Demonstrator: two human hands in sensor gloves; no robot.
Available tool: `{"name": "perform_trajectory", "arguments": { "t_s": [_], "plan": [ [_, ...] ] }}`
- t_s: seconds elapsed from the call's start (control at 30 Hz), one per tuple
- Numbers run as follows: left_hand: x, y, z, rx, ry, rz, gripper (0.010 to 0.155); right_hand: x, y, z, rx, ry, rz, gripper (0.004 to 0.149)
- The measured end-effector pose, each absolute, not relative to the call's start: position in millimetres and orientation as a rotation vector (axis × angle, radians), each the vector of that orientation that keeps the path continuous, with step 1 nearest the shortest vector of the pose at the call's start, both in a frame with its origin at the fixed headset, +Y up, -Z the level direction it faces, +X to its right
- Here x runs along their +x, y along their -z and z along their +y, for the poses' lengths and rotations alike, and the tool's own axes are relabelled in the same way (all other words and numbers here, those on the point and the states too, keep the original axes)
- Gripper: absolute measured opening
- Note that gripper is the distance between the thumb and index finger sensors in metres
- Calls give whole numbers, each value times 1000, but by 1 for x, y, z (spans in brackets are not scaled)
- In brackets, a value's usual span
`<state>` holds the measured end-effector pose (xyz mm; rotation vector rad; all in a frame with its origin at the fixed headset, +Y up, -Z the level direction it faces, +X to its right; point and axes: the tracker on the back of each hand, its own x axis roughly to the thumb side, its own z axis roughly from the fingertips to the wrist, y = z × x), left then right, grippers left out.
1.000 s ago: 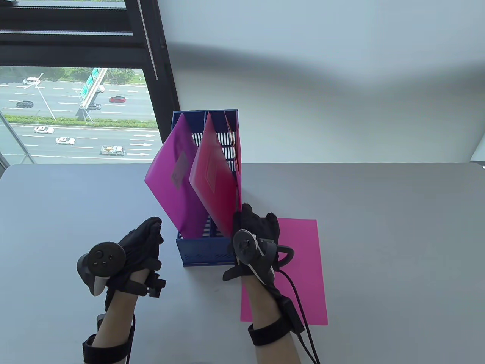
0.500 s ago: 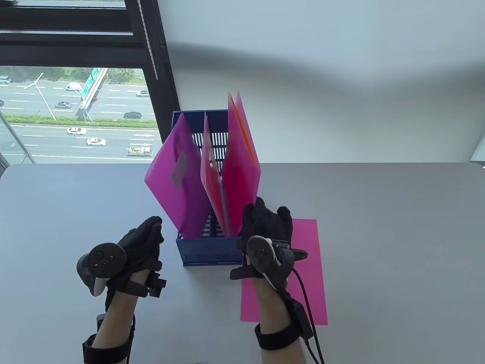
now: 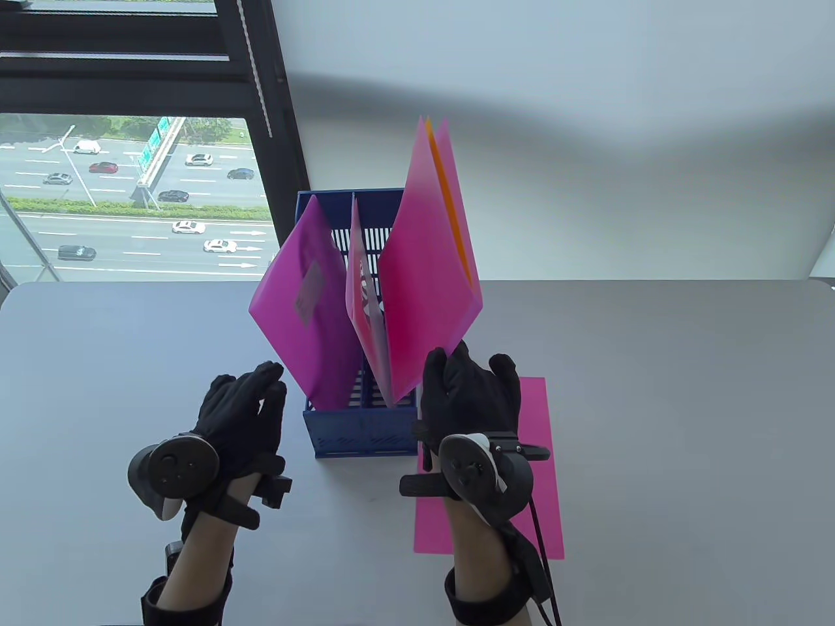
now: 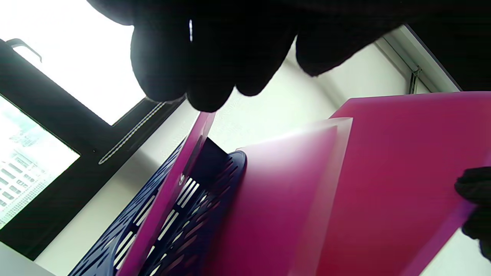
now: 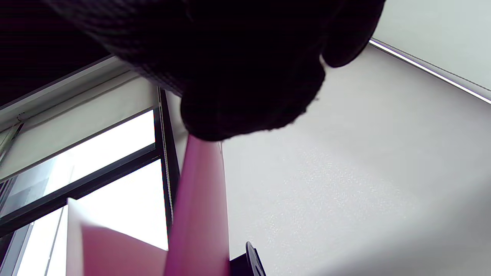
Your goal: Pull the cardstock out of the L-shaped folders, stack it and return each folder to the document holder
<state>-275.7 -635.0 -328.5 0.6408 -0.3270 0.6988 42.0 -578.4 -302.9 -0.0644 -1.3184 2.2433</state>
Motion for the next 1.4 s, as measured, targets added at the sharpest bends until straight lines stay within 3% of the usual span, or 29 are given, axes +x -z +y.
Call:
{"name": "perform_trajectory", "arguments": {
  "t_s": [0.27,0.5,0.67,0.93,1.17,1.4],
  "plan": [
    [-232,309,-623,629,-592,-503,72,37,293,-570,8,-2131,-1224,42],
    [-199,303,-632,607,-458,-544,77,23,286,-569,102,-2051,-1113,44],
    [-191,300,-635,632,-429,-521,73,11,282,-570,170,-2039,-1058,45],
    [-194,299,-632,696,-367,-479,55,-10,277,-571,267,-2038,-1015,45],
    [-202,296,-626,767,-450,-454,52,-7,279,-572,290,-2000,-931,46],
    [-226,303,-621,732,-662,-427,51,3,282,-570,335,-1966,-877,46]
  ]
}}
